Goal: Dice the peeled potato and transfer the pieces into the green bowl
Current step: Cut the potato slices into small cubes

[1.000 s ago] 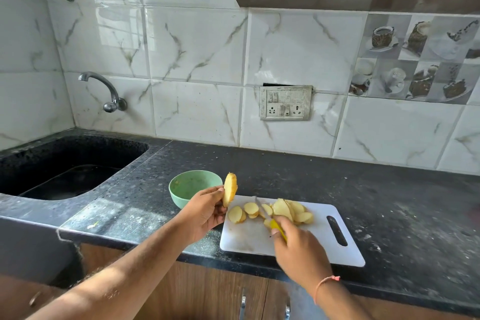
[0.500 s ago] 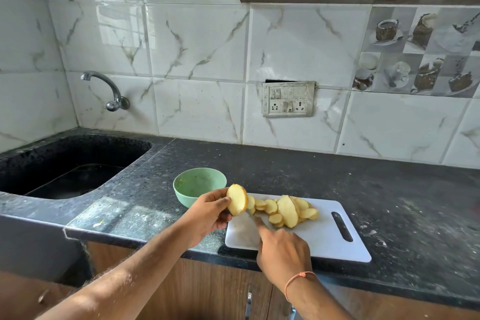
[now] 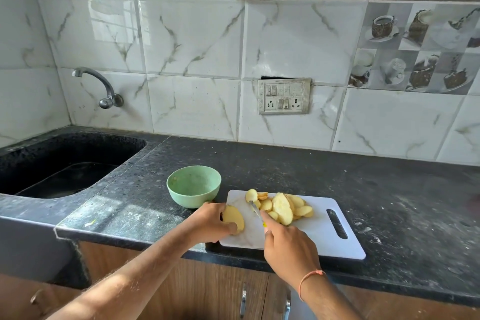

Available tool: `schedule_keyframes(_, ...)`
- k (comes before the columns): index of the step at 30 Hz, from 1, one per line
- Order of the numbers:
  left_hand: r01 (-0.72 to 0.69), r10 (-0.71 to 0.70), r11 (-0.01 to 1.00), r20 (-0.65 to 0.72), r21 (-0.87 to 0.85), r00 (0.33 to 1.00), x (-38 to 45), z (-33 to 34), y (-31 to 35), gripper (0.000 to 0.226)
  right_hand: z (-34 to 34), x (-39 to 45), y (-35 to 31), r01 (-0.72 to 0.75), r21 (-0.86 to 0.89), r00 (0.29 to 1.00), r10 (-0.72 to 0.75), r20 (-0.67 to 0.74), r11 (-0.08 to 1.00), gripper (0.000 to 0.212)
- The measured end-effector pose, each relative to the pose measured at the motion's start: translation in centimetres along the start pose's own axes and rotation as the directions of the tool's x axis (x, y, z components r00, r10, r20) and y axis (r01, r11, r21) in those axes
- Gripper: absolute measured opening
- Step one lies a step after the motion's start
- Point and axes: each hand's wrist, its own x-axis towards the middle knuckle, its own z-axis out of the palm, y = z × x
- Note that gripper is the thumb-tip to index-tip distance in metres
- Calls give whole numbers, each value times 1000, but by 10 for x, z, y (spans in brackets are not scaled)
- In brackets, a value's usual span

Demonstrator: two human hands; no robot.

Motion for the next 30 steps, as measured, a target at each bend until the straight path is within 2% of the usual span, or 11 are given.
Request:
schedule_keyframes(4,6,-9,1000,109,31,994,1,-7,-5,59,-1,-2,0,13,15,1000,-12,-14,1000,56)
schedule_keyframes(7,-63,59,996,73,66,996,4,-5,-7,47,0,0,1,9,11,1000,-9,-21,1000,54)
schedule_keyframes(9,-87,86,989,17,118,996,8,-1,-10,49,0,0,1,5,17,1000,-4,-24,1000,52)
schedule_keyframes(16,-63,62,989,13,137,998,13,2,-9,95,-1,1,0,17,48,1000,-16,-22,999,49)
schedule_keyframes(18,-59,60,988,1,144,998,14,4,-10,100,-4,3,-4,25,37,999,-24,-22,999,46)
schedule_keyframes(25,-69,83,990,-114,127,990,15,12,-15,100,-14,10,-22,82,-121,996,-86,-27,989,45)
schedule_keyframes(26,-69,81,991,-111,111,991,14,12,-15,94,-14,11,-24,92,-144,995,-96,-22,985,45)
schedule_keyframes(29,-96,102,992,-90,78,991,12,11,-11,55,-15,14,-27,103,-175,994,-106,-9,979,42)
schedule_keyframes(30,-99,106,992,-84,76,991,11,11,-9,48,-15,15,-27,104,-181,994,-107,-7,978,41)
